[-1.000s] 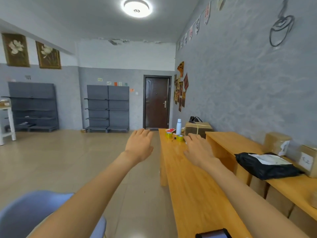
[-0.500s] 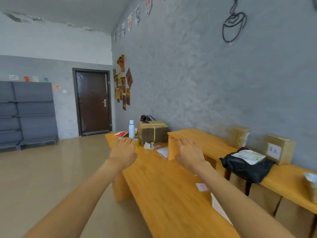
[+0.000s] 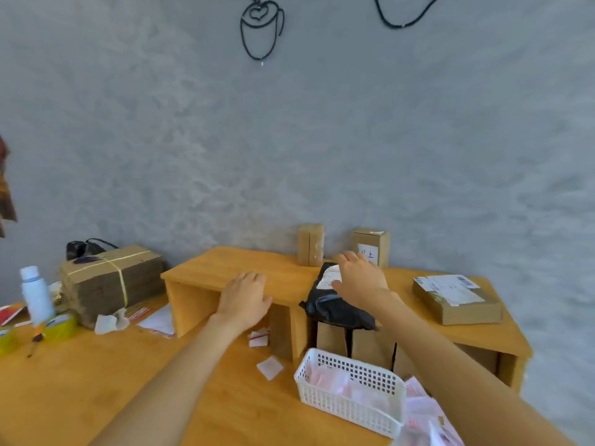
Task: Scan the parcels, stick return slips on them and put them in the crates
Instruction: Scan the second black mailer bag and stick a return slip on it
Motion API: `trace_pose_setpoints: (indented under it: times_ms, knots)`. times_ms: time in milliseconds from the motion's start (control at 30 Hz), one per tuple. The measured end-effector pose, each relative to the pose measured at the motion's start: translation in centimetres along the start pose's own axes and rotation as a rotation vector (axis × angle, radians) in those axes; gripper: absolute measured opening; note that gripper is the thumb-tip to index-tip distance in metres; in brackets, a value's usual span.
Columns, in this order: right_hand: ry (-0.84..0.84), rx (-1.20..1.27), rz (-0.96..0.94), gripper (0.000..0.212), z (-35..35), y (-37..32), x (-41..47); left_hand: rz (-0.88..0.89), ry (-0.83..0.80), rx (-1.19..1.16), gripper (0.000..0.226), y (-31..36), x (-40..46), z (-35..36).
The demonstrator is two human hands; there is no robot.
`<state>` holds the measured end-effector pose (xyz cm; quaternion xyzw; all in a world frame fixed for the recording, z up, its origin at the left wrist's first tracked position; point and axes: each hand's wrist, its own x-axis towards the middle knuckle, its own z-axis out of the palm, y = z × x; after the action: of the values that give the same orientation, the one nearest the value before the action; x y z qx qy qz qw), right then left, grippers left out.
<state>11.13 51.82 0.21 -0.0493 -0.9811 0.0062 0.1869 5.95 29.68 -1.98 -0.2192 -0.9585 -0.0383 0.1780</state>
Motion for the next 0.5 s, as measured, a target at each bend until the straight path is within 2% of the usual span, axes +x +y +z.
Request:
trace_pose_setpoints:
  times_ms: [100, 200, 433, 500]
  knots:
    - [-0.037, 0.025, 0.094, 0.043, 1.1, 2.4, 1.9, 0.016, -0.046, -0.158, 0.055, 0.6, 3.8, 1.8]
    - [-0.044, 0.052, 0.173, 0.047, 1.9, 4.4, 3.3, -0.048, -0.076, -0.392, 0.055, 1.6, 6.9, 4.0]
    - [-0.096, 0.014, 0.315, 0.049, 3.7, 6.8, 3.7, -0.179, -0.357, -0.751, 0.051, 4.5, 12.4, 8.4]
    - [-0.095, 0.008, 0.347, 0.05, 4.1, 7.2, 3.3, -0.209, -0.436, -0.848, 0.057, 5.4, 13.4, 9.5]
